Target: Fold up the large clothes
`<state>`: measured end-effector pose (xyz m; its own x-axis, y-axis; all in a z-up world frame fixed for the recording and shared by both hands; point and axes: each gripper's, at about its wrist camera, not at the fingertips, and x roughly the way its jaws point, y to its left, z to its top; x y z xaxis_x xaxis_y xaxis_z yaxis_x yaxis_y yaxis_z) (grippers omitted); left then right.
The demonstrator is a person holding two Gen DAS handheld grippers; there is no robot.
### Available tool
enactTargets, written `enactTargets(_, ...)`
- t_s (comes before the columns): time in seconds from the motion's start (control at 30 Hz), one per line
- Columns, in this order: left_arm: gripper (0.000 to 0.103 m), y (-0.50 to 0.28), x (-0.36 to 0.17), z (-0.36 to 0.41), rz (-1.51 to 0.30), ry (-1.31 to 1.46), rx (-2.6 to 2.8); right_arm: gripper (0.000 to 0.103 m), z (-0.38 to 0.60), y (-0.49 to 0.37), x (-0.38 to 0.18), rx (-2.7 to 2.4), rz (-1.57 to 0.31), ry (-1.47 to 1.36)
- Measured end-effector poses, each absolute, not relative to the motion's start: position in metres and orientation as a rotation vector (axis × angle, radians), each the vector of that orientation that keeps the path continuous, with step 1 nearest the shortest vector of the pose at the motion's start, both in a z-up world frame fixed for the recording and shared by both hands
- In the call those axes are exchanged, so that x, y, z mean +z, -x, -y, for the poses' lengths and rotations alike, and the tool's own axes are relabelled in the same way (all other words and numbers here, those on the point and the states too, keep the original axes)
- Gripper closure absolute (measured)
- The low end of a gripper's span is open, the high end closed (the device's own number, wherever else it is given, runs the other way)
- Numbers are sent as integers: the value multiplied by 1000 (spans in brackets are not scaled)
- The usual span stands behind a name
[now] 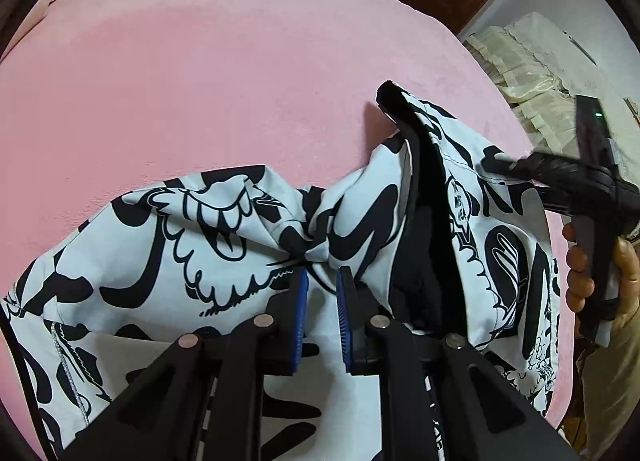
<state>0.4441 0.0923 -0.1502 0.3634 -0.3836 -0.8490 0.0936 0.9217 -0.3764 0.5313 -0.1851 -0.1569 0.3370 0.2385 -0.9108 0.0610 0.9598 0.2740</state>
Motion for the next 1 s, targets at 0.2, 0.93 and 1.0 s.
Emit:
enactTargets(0.2, 92, -438, -140, -108, -1148, 306, -303, 99, 141, -522, -127, 197, -1103, -24)
enactTargets(0.93, 91, -280, -119, -233, -1259, 289, -197, 88, -12, -153, -65, 747, -295, 1090)
enactTargets(1.0, 91, -267, -123, -232, -1289, 262, -187, 67, -10, -135, -85, 756, -357, 1119)
